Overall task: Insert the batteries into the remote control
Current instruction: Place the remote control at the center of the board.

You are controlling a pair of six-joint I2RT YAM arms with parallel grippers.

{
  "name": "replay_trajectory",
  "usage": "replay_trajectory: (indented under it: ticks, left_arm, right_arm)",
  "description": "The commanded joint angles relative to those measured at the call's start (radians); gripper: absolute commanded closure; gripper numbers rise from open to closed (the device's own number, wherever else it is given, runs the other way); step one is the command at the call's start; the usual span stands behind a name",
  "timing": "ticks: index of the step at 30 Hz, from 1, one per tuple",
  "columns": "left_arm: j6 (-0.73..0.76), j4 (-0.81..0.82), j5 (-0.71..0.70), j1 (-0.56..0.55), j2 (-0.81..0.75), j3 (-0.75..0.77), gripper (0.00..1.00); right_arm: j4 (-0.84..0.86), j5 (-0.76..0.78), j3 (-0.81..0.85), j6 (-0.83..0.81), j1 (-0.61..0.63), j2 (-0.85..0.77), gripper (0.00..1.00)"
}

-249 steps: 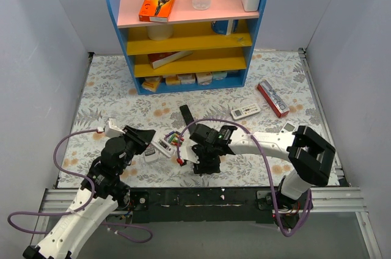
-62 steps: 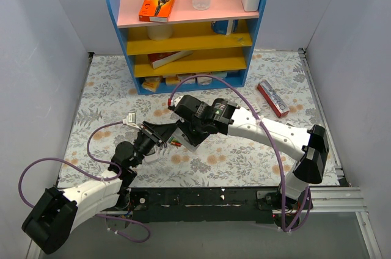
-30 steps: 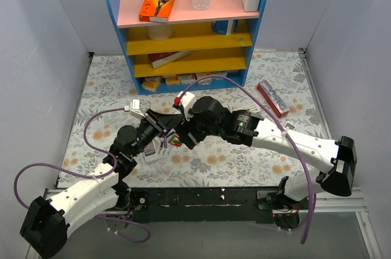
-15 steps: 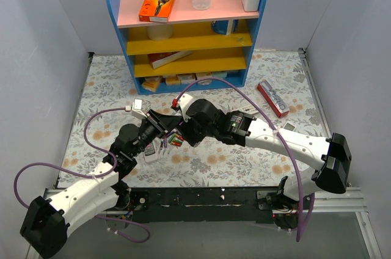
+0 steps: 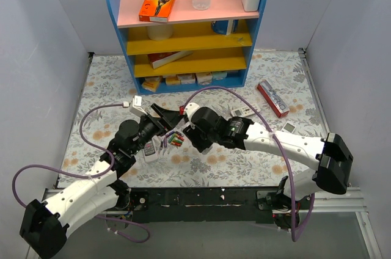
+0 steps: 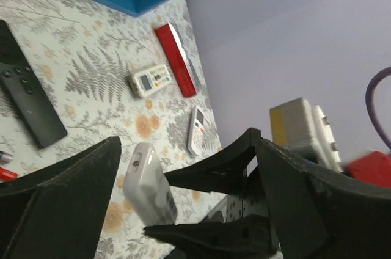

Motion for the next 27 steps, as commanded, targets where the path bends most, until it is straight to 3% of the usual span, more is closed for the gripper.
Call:
replay_trajectory:
  ticks: [1,6,15,22,27]
  left_arm:
    - [0.16,-0.187,-0.143,0.0,-0.051,0.108,0.02]
    - [0.27,-0.406,-0.3,0.0,-0.085,0.192,0.02]
    - [0.36,-0.586,-0.463,-0.001,-0.195,0.22,0.02]
    - [0.335,-0.688,-0.489,0.0,-0.232,0.224,0.02]
    - [0.334,-0.747,-0.49,-0.001,-0.219,0.235,0.02]
  right_arm:
    - [-0.077,0.04,-0.083,0.067,-0.086,-0.064,0.96]
    - [-0.135,0.028,-0.244,0.148,-0.239,-0.124,0.94]
    - [-0.1,-0.022,-0.394,0.12,-0.636,-0.115,0.91]
    - [-0.053,-0.023,-0.394,0.091,-0.778,-0.001,0.9]
    - [-0.031,-0.041,-0.4,0.088,-0.842,0.047,0.82]
